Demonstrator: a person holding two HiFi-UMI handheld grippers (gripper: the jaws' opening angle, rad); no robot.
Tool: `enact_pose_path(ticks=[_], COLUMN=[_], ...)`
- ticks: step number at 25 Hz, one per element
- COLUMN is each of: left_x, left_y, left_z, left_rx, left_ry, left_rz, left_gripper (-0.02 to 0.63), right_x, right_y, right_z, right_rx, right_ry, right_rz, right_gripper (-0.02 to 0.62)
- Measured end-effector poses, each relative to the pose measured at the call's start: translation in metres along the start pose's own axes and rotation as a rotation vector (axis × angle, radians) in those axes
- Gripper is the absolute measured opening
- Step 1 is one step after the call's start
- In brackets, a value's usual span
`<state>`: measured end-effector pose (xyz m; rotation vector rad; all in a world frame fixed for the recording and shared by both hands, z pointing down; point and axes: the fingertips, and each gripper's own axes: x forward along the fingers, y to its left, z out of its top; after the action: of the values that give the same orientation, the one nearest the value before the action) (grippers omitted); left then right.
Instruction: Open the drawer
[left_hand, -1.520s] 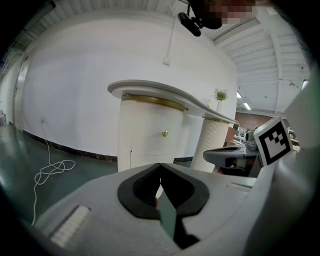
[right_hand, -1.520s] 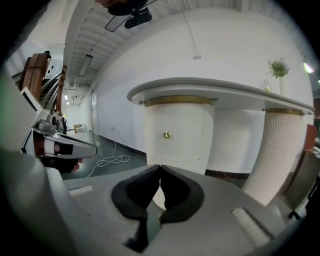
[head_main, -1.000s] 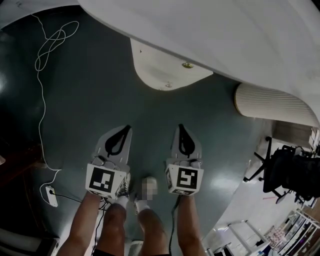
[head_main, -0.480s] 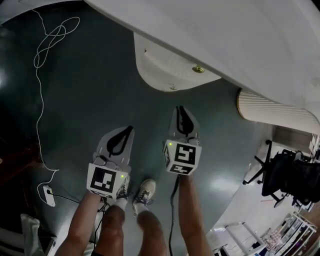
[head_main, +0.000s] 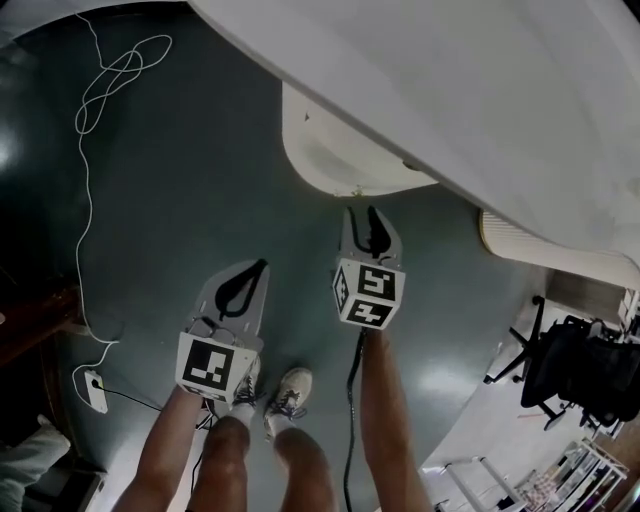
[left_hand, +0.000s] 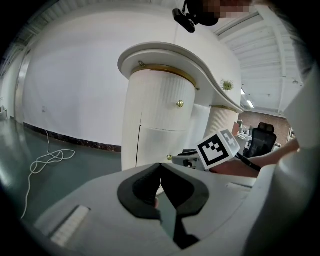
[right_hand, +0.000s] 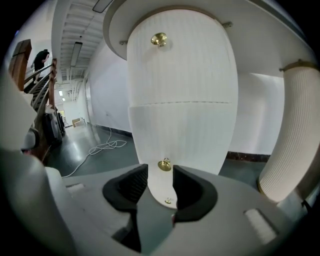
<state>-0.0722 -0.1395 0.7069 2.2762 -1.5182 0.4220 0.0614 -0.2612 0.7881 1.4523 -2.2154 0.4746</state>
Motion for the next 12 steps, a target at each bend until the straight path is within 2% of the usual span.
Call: enact_pose_path(ticks=[12], left_x=[-0.002], left_y=[0.007], left_z=[-0.012], left_rx=[-0.001], left_ry=[0.012], left_rz=[0.012], left_gripper=[0.011], right_x=[0.025], right_y=[-0.004], right_z=[0.000], right_rx=[0.017], right_ry=[0.016], right_rz=[-0.001], right_gripper=[0.161])
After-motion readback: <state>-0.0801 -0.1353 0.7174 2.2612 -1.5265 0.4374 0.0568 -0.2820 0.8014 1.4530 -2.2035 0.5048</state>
